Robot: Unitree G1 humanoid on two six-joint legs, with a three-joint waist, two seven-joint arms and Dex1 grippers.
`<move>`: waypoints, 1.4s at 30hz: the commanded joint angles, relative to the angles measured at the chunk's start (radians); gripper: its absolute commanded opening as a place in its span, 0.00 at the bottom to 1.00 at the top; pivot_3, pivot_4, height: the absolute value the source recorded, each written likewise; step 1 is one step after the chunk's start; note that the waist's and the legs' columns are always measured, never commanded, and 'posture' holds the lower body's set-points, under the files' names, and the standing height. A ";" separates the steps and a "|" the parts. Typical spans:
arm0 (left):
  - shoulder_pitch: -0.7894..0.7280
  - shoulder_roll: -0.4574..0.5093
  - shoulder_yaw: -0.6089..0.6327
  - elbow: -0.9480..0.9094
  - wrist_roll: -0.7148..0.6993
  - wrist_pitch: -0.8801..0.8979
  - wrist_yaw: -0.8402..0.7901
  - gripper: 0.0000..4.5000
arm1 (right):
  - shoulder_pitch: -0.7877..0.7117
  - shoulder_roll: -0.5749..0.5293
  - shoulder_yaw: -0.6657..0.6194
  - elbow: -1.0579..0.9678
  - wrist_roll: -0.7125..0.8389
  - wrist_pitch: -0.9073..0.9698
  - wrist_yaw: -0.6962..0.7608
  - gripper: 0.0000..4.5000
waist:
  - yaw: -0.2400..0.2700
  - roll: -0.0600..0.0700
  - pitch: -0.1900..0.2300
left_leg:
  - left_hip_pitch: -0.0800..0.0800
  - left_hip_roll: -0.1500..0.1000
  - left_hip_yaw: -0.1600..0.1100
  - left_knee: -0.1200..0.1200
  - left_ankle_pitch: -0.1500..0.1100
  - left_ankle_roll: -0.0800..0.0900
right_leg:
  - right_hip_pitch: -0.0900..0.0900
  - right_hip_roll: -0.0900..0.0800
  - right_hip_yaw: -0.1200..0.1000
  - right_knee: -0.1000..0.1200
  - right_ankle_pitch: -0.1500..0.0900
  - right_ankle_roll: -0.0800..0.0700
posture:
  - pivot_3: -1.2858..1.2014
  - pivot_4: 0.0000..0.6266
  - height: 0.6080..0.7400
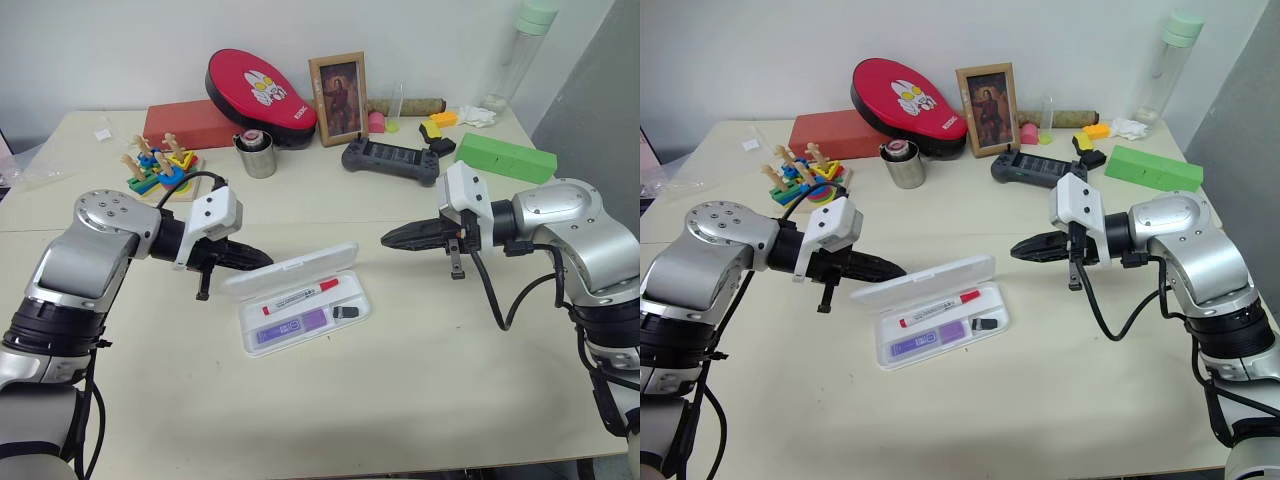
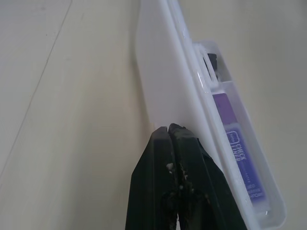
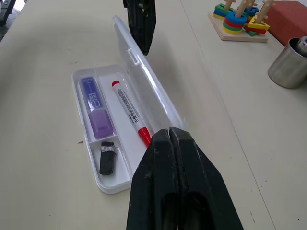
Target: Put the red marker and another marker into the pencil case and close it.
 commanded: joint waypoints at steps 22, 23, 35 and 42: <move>0.283 -0.107 -0.073 -0.187 0.162 -0.184 0.240 0.01 | 0.079 -0.096 -0.039 -0.132 0.067 0.000 0.068 0.00 | 0.013 0.000 0.000 | 0.000 0.000 0.000 0.001 0.000 0.001 | 0.001 0.000 0.000 0.000 0.000 0.000 | 0.52 0.24 1.00; 0.283 -0.113 -0.074 -0.186 0.163 -0.187 0.246 0.01 | 0.091 -0.105 -0.035 -0.139 0.063 -0.007 0.076 0.00 | 0.015 0.000 0.000 | 0.000 0.000 0.000 0.001 0.000 0.001 | 0.001 0.000 0.000 0.000 0.000 0.000 | 0.52 0.24 1.00; 0.271 -0.178 -0.034 -0.211 0.111 -0.120 0.288 0.01 | 0.152 -0.122 -0.006 -0.124 -0.001 -0.086 0.093 0.00 | 0.019 0.001 -0.001 | 0.003 -0.001 0.000 0.001 0.003 0.004 | 0.005 0.000 0.000 0.000 0.002 0.001 | 0.52 0.24 1.00; 0.291 -0.152 0.184 -0.349 -0.107 0.132 0.347 0.01 | 0.129 -0.077 -0.008 -0.108 -0.015 -0.070 0.025 0.00 | 0.014 0.001 0.000 | 0.002 -0.001 -0.001 0.001 0.003 0.004 | 0.004 0.000 0.000 0.000 0.002 0.001 | 0.52 0.24 1.00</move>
